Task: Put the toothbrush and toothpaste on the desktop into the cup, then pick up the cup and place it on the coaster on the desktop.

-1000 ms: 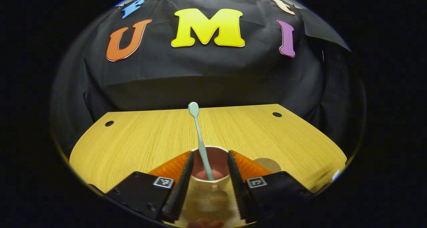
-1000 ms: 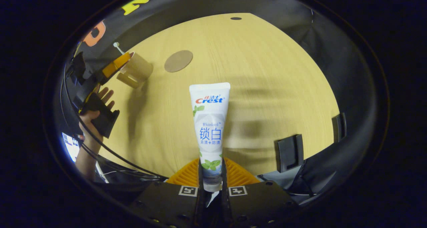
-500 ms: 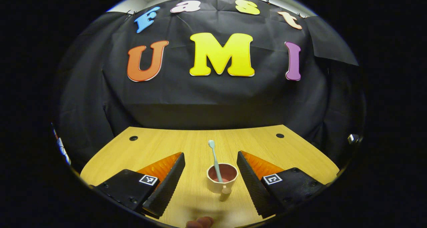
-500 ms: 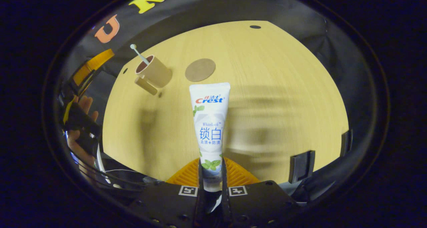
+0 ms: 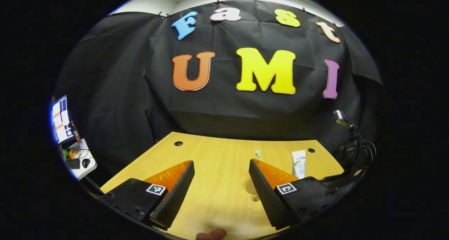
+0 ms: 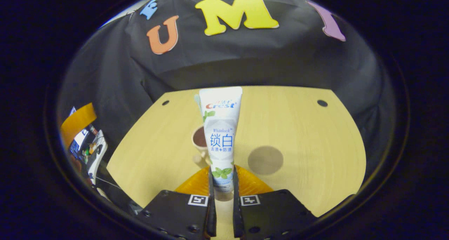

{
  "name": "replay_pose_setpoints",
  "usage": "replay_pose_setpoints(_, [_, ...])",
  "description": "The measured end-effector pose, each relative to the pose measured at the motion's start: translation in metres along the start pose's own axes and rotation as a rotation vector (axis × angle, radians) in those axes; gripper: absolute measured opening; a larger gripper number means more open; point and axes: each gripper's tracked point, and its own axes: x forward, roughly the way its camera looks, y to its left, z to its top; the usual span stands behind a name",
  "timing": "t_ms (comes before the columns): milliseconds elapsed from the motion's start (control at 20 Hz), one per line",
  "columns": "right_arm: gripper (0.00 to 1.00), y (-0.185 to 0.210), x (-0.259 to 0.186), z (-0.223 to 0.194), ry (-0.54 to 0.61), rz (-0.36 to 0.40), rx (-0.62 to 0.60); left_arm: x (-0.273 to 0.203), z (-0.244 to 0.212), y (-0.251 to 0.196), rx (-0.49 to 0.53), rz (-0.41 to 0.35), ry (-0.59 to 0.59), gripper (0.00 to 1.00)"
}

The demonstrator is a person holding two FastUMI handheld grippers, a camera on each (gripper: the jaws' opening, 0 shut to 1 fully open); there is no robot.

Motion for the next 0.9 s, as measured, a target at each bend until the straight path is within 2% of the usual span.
replay_pose_setpoints(150, [0.18,0.001,-0.001,0.058,-0.144,0.009,-0.055,-0.021,0.007,0.025,-0.049,0.074,0.002,0.98])
replay_pose_setpoints(200, [0.18,-0.003,0.035,0.061,-0.17,0.016,-0.074,-0.028,0.011,0.034,-0.053,0.105,-0.004,0.99])
replay_pose_setpoints(250, [0.18,-0.005,0.048,0.069,-0.189,0.022,-0.094,-0.037,0.016,0.042,-0.06,0.13,-0.015,0.99])
replay_pose_setpoints(400, [0.19,0.035,0.083,0.059,-0.21,0.036,-0.143,-0.056,0.027,0.058,-0.088,0.182,-0.045,0.98])
replay_pose_setpoints(500, [0.19,0.048,0.095,0.062,-0.234,0.043,-0.166,-0.066,0.027,0.069,-0.093,0.219,-0.046,0.98])
replay_pose_setpoints(850, [0.21,0.043,0.123,0.053,-0.229,0.03,-0.168,-0.082,0.027,0.081,-0.083,0.283,-0.041,0.98])
replay_pose_setpoints(900, [0.24,0.042,0.125,0.053,-0.226,0.029,-0.167,-0.083,0.028,0.08,-0.079,0.286,-0.041,0.98])
